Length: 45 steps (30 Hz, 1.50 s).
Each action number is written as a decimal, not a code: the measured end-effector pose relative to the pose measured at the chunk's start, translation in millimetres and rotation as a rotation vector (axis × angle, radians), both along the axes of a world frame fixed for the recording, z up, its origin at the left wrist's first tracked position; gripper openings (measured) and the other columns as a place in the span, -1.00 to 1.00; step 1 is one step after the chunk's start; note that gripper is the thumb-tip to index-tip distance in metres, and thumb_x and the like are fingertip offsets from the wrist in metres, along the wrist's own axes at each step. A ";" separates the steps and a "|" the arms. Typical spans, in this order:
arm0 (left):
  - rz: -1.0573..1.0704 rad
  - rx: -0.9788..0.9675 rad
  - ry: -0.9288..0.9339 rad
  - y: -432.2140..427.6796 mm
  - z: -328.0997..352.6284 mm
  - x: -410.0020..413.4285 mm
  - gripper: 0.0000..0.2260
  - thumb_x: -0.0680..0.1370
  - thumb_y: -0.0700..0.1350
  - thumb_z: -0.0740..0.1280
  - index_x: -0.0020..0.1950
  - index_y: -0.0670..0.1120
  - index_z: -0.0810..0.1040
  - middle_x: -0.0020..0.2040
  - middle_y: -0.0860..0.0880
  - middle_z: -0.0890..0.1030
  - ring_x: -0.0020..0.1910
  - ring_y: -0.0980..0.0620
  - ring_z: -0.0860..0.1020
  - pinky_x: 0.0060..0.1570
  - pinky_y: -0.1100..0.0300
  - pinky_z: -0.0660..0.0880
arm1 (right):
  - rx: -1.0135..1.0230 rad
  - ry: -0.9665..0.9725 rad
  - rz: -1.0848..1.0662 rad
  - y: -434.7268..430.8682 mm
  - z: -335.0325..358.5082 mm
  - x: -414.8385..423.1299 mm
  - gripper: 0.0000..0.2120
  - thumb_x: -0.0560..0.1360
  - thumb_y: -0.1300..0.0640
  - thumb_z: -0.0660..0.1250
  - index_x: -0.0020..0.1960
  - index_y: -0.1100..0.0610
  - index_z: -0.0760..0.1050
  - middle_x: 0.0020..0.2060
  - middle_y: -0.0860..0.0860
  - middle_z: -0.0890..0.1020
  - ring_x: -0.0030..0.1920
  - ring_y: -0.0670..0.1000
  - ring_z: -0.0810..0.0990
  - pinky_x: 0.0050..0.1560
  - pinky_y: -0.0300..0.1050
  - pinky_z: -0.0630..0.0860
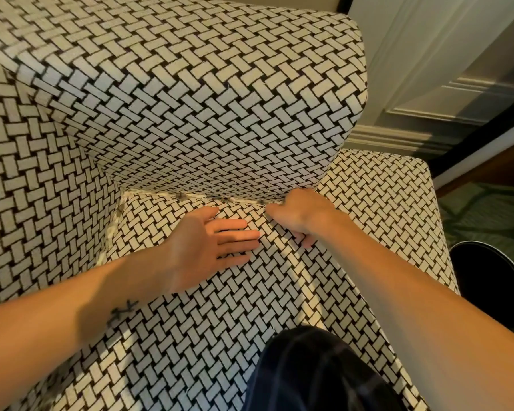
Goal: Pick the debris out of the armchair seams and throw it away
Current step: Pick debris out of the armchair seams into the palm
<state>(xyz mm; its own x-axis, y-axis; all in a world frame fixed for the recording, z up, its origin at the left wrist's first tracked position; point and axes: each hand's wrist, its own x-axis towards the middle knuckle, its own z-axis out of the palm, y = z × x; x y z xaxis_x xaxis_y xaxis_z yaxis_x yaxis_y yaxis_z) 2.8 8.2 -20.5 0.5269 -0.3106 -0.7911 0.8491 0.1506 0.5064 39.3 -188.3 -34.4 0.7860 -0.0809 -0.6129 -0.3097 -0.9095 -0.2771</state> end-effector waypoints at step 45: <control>-0.089 -0.097 -0.011 6.6 -13.4 4.0 -0.53 0.73 0.02 -0.03 0.42 -0.27 0.42 0.21 -0.25 0.68 0.23 -0.18 0.66 0.21 -0.09 0.55 | 0.779 0.083 -0.856 5.5 -21.4 -0.9 -0.89 0.64 0.25 0.31 0.02 0.32 0.49 -0.62 -0.02 0.45 -0.62 -0.11 0.27 -0.62 -0.30 0.34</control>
